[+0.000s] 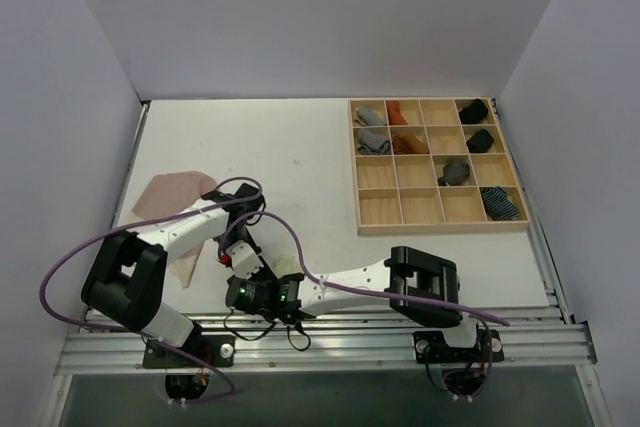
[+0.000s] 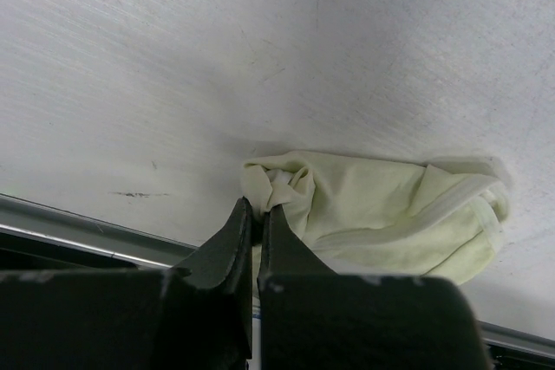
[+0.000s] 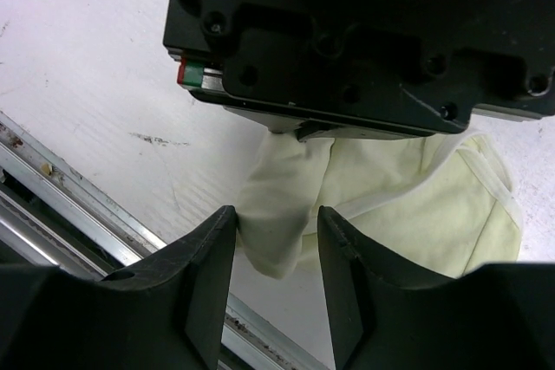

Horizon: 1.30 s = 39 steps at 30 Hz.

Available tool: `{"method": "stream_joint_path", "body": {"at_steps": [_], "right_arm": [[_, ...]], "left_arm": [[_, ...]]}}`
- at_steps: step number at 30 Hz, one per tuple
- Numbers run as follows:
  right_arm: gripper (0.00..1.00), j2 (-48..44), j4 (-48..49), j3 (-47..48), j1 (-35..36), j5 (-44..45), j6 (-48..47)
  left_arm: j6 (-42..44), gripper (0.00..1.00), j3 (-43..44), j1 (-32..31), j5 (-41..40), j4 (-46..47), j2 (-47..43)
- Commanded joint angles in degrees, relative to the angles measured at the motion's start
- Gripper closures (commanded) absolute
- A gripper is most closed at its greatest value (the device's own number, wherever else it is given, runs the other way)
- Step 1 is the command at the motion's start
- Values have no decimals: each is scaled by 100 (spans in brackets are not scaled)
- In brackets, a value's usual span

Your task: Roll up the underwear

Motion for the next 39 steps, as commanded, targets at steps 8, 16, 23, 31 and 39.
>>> {"method": "stream_joint_path", "body": {"at_steps": [8, 16, 23, 31, 39], "right_arm": [[60, 267, -389, 416, 52, 180, -370], [61, 531, -451, 583, 52, 145, -212], [94, 436, -697, 250, -10, 479, 455], [97, -505, 2051, -2759, -493, -1110, 1826], [96, -497, 4045, -4074, -686, -1691, 2530]], "left_arm": [[-63, 98, 246, -67, -42, -223, 153], [-72, 98, 219, -67, 2, -240, 293], [-19, 98, 289, -32, 45, -319, 267], [200, 67, 132, 723, 283, -355, -628], [447, 50, -641, 856, 1151, 936, -1648]]}}
